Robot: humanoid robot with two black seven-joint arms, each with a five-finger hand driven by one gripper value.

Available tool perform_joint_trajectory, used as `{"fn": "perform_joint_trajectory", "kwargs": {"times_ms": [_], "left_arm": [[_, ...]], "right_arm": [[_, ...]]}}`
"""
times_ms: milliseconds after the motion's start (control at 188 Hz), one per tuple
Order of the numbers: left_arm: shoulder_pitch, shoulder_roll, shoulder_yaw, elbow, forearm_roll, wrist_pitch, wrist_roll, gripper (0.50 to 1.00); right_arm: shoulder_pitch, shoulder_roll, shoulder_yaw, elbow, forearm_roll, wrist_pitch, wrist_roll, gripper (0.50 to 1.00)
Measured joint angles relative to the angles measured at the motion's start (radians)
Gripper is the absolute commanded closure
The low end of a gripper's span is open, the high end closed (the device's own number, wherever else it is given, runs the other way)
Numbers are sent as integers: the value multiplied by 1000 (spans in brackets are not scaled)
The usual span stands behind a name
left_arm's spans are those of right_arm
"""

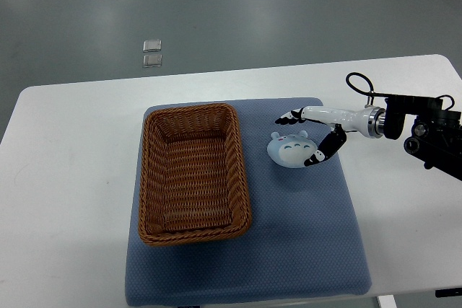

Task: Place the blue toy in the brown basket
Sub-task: 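Close the right hand fingers around the pale blue plush toy, then lift the toy with the right hand and carry it over the basket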

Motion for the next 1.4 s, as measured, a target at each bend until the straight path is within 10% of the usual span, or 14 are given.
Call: {"fn": "perform_joint_trajectory", "kwargs": {"times_ms": [256,501,1017,1401], "left_arm": [[0,0,0,0,0,-1,0,500],[0,0,0,0,0,-1,0,500],[0,0,0,0,0,0,0,500],[0,0,0,0,0,0,0,500]], "right_arm": [[0,23,-9,-8,0,-7,-6,726],[6,44,-19,-34,-5,-8,-6,997],[94,55,14,-9,16,-8,92,1000],[224,264,-5,-14,3,-16,101,1000]]}}
